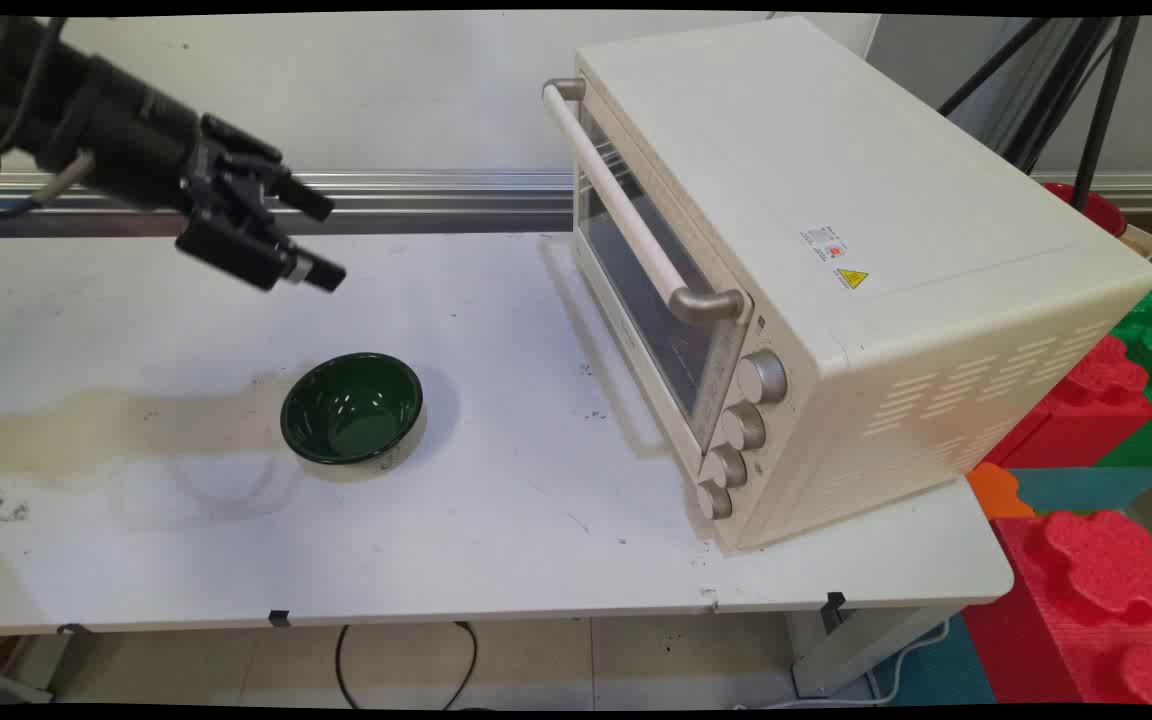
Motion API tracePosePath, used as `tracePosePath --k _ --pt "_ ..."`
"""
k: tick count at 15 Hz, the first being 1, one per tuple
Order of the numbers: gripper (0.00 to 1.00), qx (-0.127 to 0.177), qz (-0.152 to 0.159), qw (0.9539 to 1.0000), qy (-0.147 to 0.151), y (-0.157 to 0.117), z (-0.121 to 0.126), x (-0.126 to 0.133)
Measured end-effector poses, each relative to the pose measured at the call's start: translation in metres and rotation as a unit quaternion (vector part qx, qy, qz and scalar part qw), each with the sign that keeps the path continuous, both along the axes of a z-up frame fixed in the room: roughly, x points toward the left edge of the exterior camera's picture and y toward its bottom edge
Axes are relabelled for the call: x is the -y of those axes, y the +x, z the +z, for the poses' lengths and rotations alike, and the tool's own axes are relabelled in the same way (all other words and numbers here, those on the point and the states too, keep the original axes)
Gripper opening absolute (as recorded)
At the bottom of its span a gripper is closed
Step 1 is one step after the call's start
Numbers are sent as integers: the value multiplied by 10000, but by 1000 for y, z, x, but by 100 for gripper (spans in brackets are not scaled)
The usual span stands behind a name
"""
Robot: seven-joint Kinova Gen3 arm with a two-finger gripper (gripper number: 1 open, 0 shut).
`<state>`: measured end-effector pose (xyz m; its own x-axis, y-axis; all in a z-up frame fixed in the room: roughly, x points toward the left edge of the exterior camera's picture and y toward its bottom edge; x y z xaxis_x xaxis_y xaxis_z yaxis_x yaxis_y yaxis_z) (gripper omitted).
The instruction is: Open the oven
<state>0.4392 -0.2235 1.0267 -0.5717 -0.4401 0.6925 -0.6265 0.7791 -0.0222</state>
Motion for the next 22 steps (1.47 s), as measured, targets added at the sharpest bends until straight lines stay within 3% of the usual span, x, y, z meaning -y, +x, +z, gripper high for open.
tracePosePath --k 14,22 --pt "100 -207 111 9995 -188 -55 61 69" --pt "100 -260 106 9994 -183 -93 73 106"
